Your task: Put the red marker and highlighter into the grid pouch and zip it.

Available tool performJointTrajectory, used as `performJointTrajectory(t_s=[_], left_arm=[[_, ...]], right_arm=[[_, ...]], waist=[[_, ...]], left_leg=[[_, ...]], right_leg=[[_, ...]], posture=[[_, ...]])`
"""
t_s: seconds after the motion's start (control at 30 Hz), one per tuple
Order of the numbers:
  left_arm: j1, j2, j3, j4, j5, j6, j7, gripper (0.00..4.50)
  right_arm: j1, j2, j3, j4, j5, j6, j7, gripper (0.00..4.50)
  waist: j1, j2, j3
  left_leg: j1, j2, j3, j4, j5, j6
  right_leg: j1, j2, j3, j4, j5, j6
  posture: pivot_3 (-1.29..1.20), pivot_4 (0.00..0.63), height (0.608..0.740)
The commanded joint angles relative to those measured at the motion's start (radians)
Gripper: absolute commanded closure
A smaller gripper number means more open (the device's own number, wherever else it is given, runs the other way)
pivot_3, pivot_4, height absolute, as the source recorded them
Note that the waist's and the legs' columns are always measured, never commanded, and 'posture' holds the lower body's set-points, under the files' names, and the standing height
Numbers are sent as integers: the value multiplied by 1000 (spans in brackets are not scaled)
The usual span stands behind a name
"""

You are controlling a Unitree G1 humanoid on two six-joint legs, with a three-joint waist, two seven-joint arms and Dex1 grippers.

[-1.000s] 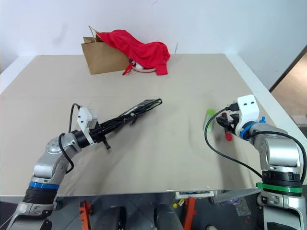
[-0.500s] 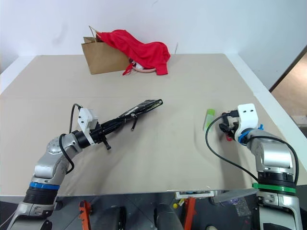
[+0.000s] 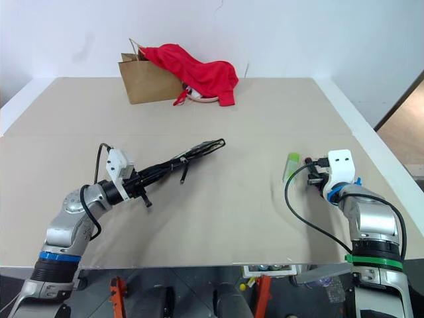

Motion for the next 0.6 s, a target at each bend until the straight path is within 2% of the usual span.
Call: performJointTrajectory(t_s=[0.03,0.13,0.23,0.43,0.6], left_arm=[[-14,14,16,-17,-12,-23,-15,4500],[-22,18,13,-16,-14,-19,-23,4500],[-28,22,10,-18,-17,-15,-34,4500],[-17,35,12,-40,-34,-29,-79,4500],[-13,40,19,-31,-39,-51,-104,4500]], right_arm=[[3,-2,-33,10,-2,-3,-22,3990],[-41,3,-53,-5,6,-91,-28,3990],[-94,0,-57,-75,54,-197,52,3990],[-38,-98,115,-409,113,-364,437,3990],[-34,-168,221,-458,63,-424,577,3990]], waist=[[0,0,0],[0,0,0],[-5,5,2],[-4,5,2],[-1,5,2]], left_leg=[[0,0,0,0,0,0],[-1,0,0,0,0,0],[-2,0,1,-1,0,0],[-1,2,2,-3,-2,2],[-3,2,-2,-3,-3,2]], right_leg=[[0,0,0,-1,0,0],[0,0,0,-3,1,1],[-1,0,1,-3,2,1],[-2,2,2,-3,1,0],[-2,1,-3,-3,-1,-2]], posture=[[0,150,740],[0,150,740],[0,150,740],[0,150,740],[0,150,740]])
